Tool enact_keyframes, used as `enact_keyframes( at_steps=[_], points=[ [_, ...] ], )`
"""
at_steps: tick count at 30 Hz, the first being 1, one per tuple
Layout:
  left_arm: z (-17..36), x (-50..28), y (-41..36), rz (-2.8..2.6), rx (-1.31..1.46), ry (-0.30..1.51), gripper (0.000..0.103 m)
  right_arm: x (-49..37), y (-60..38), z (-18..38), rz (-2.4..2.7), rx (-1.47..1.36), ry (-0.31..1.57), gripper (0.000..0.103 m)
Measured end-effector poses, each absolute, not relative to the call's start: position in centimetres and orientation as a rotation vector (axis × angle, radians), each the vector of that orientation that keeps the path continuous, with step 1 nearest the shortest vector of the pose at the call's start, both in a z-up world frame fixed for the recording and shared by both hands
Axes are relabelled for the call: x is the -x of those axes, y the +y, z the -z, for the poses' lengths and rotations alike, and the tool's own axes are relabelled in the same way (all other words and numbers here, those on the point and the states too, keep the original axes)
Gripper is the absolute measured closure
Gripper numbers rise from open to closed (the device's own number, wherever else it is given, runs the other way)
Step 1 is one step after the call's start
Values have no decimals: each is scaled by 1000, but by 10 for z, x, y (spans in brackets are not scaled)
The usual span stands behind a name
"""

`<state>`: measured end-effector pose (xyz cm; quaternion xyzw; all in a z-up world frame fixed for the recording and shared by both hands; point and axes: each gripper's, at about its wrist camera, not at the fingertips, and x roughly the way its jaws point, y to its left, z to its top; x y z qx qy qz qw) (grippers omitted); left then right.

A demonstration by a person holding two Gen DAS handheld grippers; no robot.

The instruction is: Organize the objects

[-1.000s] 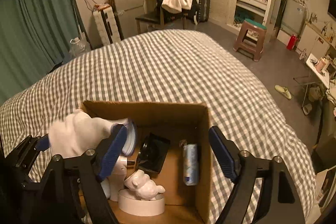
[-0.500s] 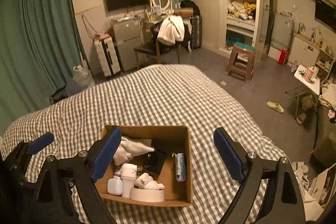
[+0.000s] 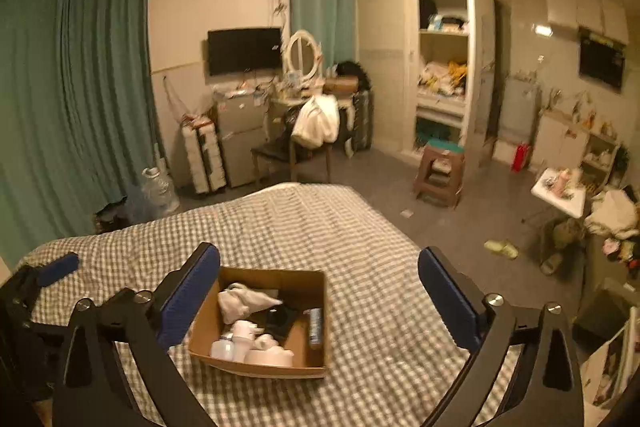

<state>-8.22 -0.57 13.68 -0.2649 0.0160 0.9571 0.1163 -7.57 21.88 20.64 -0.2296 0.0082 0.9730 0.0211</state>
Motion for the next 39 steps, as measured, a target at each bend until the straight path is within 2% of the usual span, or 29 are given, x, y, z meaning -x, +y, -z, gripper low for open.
enact_keyframes(
  at_steps=[7,15,28,34,39],
  points=[
    [-144,36,-1,-2851,701,58,0,21,229,-219,-3022,595,-103,1],
    [-129,4,2,-2935,580,46,0,-27,242,-176,-3034,614,-128,1],
    [-49,2,1,-3058,552,27,0,0,245,-94,-3066,630,-157,1],
    [-13,2,-12,-3083,643,-23,0,8,241,-69,-3080,612,-179,1],
    [3,6,-15,-3089,701,9,0,18,233,-49,-3091,658,-197,1]
  ],
)
